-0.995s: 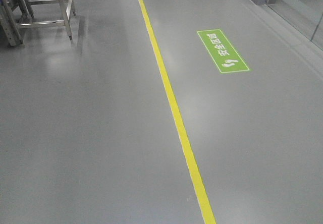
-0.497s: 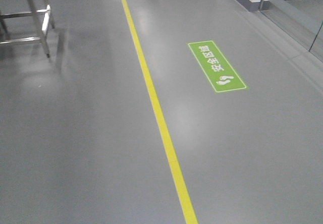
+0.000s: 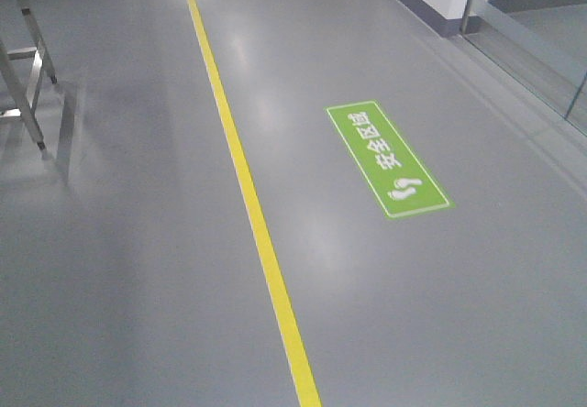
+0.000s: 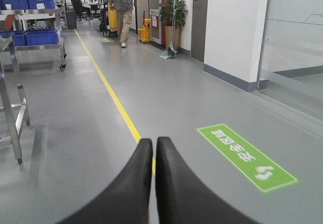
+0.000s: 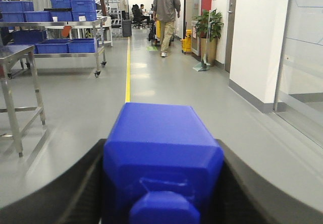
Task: Pour parts from conveyor to right shelf
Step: 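Drive along the yellow-lined aisle carrying the block in the right gripper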
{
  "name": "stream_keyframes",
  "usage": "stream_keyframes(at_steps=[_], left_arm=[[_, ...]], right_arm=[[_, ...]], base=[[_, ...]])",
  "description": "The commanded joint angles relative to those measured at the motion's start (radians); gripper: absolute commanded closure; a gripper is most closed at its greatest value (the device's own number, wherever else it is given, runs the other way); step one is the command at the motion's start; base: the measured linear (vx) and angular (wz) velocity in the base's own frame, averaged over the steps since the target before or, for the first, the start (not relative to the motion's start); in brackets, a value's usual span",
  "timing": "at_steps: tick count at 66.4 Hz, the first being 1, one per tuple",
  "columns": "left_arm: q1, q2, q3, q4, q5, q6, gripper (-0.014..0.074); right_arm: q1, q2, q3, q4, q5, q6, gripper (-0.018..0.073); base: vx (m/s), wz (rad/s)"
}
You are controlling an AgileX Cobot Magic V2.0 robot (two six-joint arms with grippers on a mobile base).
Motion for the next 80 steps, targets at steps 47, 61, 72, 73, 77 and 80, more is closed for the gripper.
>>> stream_keyframes(at_steps=[47,61,72,73,77,80], left_arm=[[-0.005,-0.012,-0.019,-0.006,-0.079,-0.008,0.0603],[-0.005,-0.012,-0.019,-0.006,-0.079,-0.008,0.0603],[-0.005,-0.012,-0.019,-0.006,-0.079,-0.008,0.0603],[-0.005,-0.012,-0.019,-0.006,-0.079,-0.008,0.0603],[-0.005,-0.012,-0.019,-0.006,-0.079,-0.008,0.0603],[-0.005,-0.012,-0.019,-0.006,-0.079,-0.008,0.0603]], right_arm=[[0.003,0.021,-0.026,0.0,-0.082,0.0,0.0564],[0.003,0.021,-0.026,0.0,-0.082,0.0,0.0564],[0.003,0.021,-0.026,0.0,-0.082,0.0,0.0564],[0.003,0.021,-0.026,0.0,-0.082,0.0,0.0564],[0.003,0.021,-0.026,0.0,-0.081,0.0,0.0564],[0.003,0.021,-0.026,0.0,-0.081,0.0,0.0564]], base=[[0.8,0.2],[0.83,0.1],[0.82,0.06],[0.81,0.09],[0.81,0.1],[0.8,0.11]])
